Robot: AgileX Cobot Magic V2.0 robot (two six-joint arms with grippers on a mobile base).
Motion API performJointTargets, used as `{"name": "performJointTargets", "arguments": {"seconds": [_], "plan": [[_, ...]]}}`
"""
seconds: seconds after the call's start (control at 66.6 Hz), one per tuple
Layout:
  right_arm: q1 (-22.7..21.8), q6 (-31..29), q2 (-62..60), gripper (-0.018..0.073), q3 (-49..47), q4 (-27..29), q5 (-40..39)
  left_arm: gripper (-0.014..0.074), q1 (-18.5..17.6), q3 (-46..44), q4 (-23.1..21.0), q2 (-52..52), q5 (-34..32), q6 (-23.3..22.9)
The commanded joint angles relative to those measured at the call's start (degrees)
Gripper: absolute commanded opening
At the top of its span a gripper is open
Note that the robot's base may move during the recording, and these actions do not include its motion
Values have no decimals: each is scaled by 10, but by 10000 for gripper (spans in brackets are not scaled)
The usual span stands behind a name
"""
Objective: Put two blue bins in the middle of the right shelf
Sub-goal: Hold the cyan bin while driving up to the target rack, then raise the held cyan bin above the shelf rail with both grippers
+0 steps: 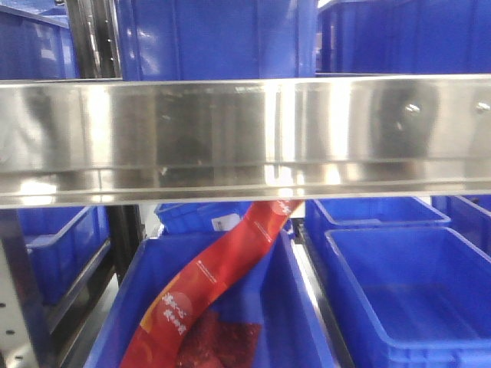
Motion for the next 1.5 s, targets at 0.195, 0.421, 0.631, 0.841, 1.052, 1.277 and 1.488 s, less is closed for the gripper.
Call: {"name": "performJointTargets", "arguments": {"seconds": [0.195, 0.421, 0.631, 0.841, 1.052, 1.277, 1.488], "plan": [[8, -4, -7, -162, -11, 41, -76, -111, -10, -7, -55, -8, -17, 0], [8, -4, -7, -162, -11, 41, -76, -111, -10, -7, -55, -8, -17, 0], [8, -4, -7, -162, -11, 41, -76, -111, -10, -7, -55, -8, -17, 0], [8, -4, -7, -162, -11, 41, -76, -111, -10, -7, -55, -8, -17, 0], [8, -4, -7, -162, -11, 41, -76, -111, -10, -7, -55, -8, -17, 0], [8, -4, -7, -162, -11, 41, -76, -111, -10, -7, -55, -8, -17, 0], [8, -4, -7, -162, -11, 41, -76, -111, -10, -7, -55, -8, -17, 0]]}}
